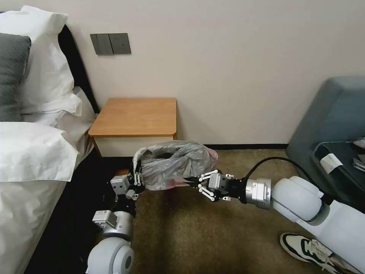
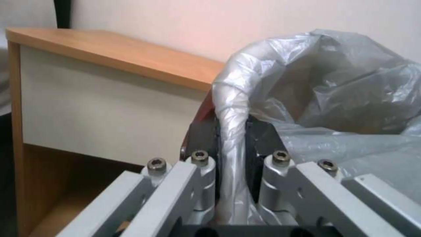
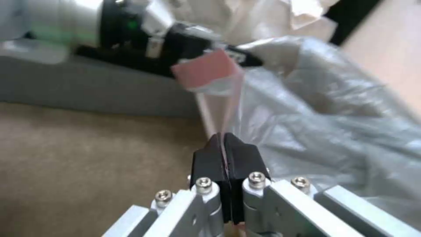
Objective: Pick up the garbage bag from the table and place it over the trash can.
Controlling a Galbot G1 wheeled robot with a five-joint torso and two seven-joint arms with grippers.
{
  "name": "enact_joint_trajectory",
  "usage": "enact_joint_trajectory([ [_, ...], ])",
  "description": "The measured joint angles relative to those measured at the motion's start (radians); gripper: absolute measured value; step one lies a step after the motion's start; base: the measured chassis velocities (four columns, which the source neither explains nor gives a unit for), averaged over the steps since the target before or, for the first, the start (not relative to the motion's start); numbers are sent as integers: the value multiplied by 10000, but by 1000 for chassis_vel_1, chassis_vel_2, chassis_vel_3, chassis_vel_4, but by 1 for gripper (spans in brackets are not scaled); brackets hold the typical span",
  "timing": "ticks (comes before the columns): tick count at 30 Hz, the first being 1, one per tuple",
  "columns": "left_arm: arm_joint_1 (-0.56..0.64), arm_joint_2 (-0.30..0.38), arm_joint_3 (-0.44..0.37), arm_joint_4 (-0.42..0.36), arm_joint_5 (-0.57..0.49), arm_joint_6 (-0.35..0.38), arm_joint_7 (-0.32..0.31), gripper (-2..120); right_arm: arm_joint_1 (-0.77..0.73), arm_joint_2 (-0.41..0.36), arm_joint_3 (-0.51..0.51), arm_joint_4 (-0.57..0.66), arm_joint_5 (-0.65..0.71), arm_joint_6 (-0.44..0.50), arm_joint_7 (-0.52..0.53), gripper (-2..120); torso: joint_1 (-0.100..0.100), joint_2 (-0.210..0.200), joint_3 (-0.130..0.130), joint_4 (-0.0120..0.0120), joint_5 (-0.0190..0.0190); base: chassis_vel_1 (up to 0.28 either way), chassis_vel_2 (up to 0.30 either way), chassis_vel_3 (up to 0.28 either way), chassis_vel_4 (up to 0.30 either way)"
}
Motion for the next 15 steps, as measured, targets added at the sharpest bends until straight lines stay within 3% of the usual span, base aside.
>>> enact_joint_trajectory([
  [11, -93, -62, -11, -29, -541, 212, -157, 7, -1535, -622, 1036, -12, -271, 671, -538, 0, 0, 0, 0, -3, 2, 0, 0, 0, 0],
  [15, -24, -74, -18, -276, -1223, 473, -326, 7, -1769, -724, 1250, -189, -517, 874, -558, 0, 0, 0, 0, -1, 2, 0, 0, 0, 0],
])
